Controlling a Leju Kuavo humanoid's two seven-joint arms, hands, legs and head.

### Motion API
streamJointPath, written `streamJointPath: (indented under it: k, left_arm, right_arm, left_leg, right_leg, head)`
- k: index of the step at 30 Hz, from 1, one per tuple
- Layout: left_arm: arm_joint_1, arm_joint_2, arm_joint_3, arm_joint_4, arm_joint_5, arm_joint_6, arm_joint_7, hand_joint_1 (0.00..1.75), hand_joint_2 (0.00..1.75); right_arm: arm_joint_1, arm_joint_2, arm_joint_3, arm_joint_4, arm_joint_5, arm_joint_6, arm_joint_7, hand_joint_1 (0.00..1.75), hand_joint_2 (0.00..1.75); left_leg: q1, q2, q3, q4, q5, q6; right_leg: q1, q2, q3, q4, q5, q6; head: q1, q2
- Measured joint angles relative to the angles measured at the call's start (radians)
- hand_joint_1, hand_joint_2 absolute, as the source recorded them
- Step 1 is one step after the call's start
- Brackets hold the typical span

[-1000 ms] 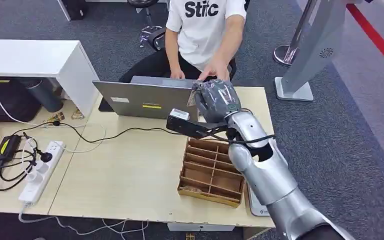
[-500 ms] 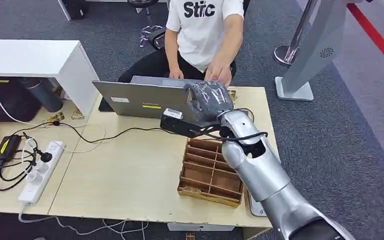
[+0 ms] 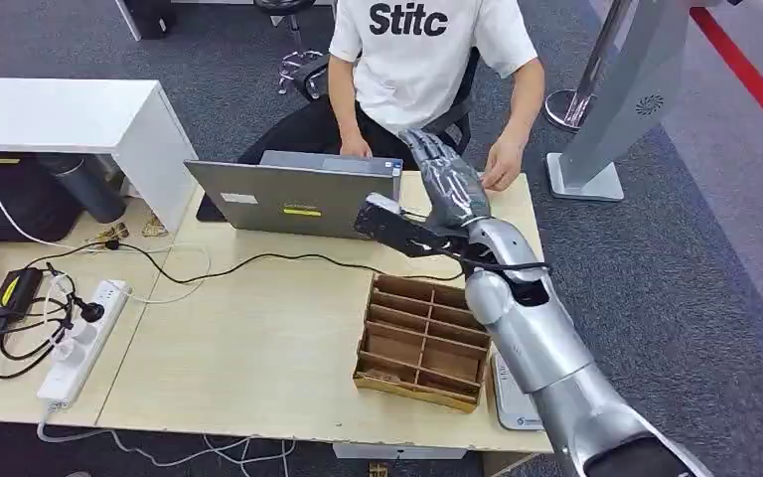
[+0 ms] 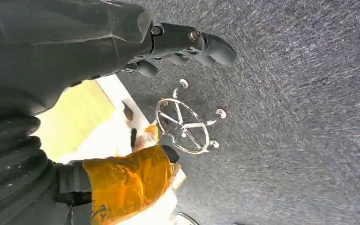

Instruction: Pass the card to the sensor for recognition and then transmit it.

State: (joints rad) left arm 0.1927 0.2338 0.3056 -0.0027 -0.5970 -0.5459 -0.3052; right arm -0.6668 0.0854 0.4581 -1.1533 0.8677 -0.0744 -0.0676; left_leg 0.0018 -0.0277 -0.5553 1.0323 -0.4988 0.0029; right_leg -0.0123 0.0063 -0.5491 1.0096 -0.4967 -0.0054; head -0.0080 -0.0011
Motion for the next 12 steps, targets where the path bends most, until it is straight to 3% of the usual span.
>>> streamJointPath:
  k: [4,9,12]
  left_arm:
    - [0.026,-0.017,0.034,0.0,0.017,0.022,-0.001,0.0,1.75]
    - [0.036,-0.031,0.059,0.0,0.025,0.026,-0.001,0.0,1.75]
    - [0.042,-0.042,0.077,0.0,0.042,0.044,-0.001,0.0,1.75]
  right_arm:
    - [0.147,-0.055,-0.127,-0.152,-0.112,-0.016,-0.094,0.0,1.75]
    - [0.248,-0.084,-0.216,-0.263,-0.126,-0.014,-0.114,0.0,1.75]
    - [0.341,-0.097,-0.272,-0.353,-0.123,-0.053,-0.149,0.0,1.75]
  left_leg:
    - [0.0,-0.002,-0.002,0.0,-0.001,0.001]
    - [-0.001,0.001,-0.002,0.0,-0.002,0.002]
    - [0.0,-0.002,-0.002,0.0,-0.002,0.002]
  right_leg:
    - [0.0,-0.002,0.001,-0.001,-0.001,0.001]
    - [0.0,0.0,-0.002,-0.001,-0.001,0.001]
    - [0.0,-0.003,-0.001,-0.001,-0.001,0.001]
  head:
    - [0.001,0.0]
    - [0.0,0.0]
    - [0.0,0.0]
